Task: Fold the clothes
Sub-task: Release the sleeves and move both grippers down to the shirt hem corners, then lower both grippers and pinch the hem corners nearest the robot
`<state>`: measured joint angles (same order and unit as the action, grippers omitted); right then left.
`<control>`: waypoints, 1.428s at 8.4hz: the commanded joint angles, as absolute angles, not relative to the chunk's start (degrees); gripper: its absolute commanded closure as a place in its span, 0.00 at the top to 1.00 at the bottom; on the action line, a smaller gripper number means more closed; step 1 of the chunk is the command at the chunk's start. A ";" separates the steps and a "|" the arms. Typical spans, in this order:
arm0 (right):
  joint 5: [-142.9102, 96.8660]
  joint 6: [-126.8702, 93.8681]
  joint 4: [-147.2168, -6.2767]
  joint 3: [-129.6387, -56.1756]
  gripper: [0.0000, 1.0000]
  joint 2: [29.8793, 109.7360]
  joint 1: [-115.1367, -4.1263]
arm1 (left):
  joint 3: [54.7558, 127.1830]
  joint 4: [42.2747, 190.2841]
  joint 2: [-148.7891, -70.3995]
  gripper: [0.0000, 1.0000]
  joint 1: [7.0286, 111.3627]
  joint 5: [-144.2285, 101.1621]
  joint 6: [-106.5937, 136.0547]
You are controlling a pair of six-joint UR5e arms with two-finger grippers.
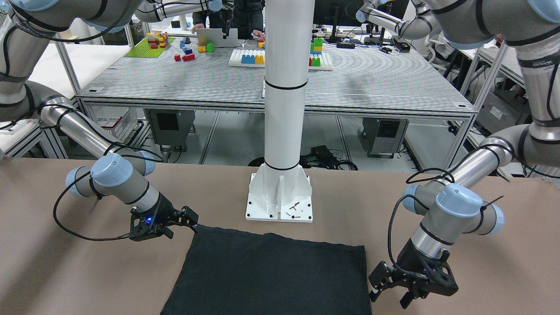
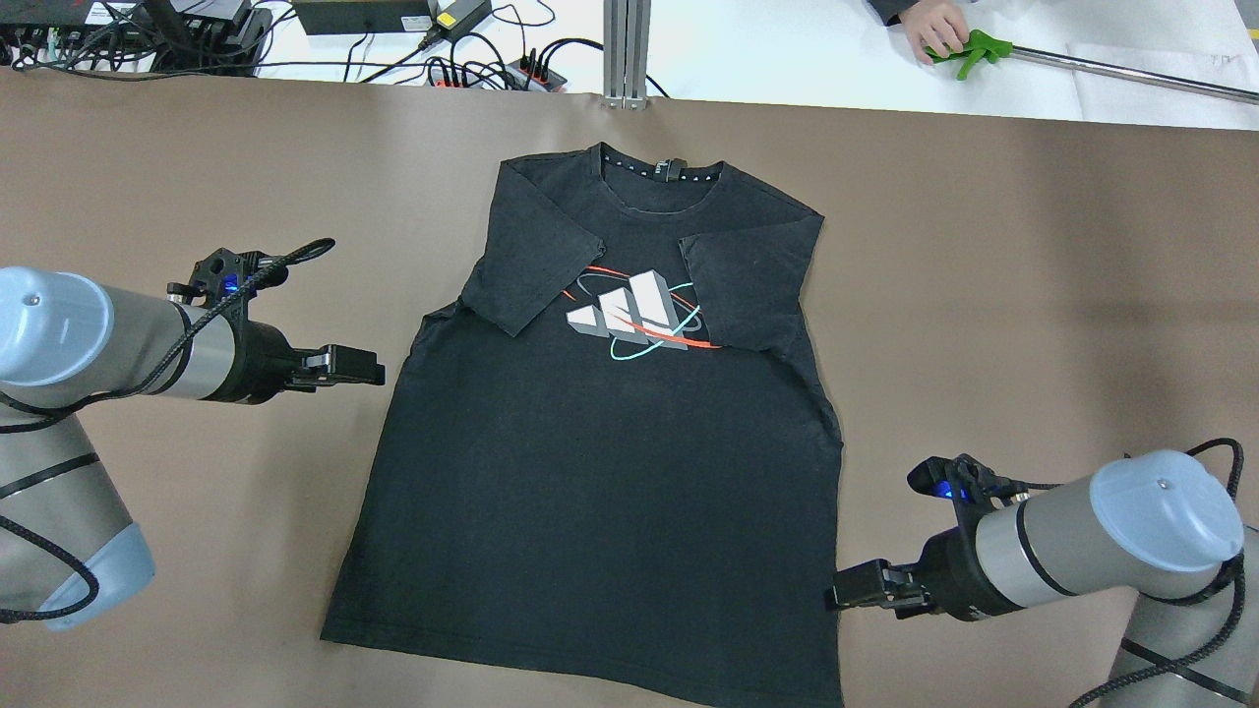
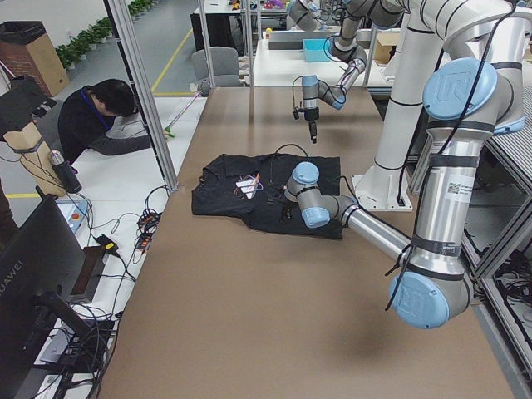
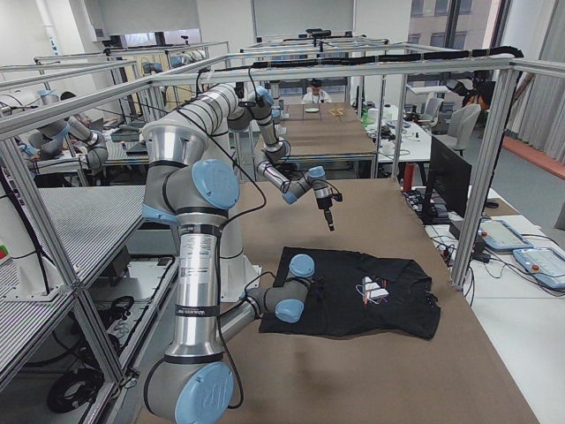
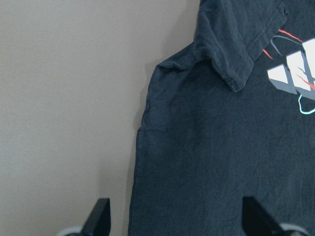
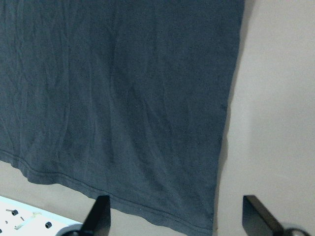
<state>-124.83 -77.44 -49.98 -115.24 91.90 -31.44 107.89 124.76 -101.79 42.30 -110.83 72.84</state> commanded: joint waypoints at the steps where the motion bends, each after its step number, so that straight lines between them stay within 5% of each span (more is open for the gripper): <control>1: -124.45 -78.83 -43.52 -114.96 0.94 96.67 -29.62 | 107.93 130.64 -98.29 0.94 42.01 -112.75 71.02; 12: -107.76 -83.76 -35.51 -109.78 0.91 94.83 -13.18 | 107.49 137.81 -92.64 0.94 38.67 -112.77 71.98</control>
